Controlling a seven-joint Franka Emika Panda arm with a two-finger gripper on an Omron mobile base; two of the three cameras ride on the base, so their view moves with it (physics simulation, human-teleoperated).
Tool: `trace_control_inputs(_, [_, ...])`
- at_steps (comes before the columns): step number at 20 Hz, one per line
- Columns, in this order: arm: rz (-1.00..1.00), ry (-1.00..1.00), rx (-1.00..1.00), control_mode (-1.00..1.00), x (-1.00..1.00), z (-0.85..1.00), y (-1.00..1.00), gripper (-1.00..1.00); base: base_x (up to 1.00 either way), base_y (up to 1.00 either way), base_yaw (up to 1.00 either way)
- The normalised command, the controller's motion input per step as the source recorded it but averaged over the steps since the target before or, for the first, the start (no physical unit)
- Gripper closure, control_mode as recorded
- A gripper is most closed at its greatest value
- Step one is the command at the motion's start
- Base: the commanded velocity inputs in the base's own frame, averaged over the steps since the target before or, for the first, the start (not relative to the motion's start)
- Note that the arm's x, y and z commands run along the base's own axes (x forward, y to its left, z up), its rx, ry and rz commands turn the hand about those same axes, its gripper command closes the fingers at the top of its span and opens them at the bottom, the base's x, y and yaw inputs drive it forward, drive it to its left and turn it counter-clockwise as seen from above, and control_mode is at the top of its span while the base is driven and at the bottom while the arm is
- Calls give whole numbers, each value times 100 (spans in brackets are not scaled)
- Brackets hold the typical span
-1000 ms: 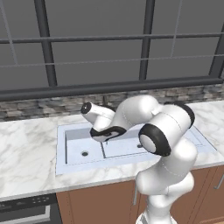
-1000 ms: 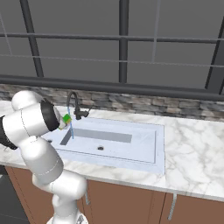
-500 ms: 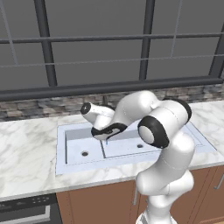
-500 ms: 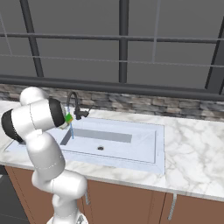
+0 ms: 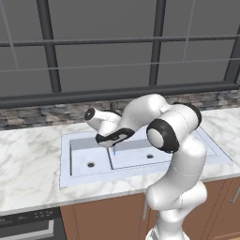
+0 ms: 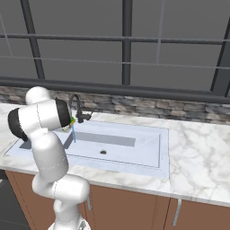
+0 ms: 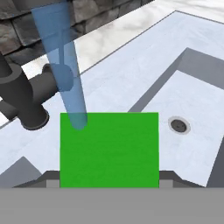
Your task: Soak the sponge with water for a few seconds and then drop it inside the sink.
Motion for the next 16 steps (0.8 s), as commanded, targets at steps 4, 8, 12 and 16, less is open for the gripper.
trace_control_inputs(4, [-2, 1, 0, -100, 14, -4, 4, 100, 0, 0, 0])
trace_control_inputs(8, [-2, 1, -1, -100, 15, -9, 3, 100, 0, 0, 0])
trace_control_inputs(12, [-2, 0, -1, -100, 5, -7, 4, 100, 0, 0, 0])
trace_control_inputs(16, [-2, 0, 0, -100, 0, -1, 1, 100, 0, 0, 0])
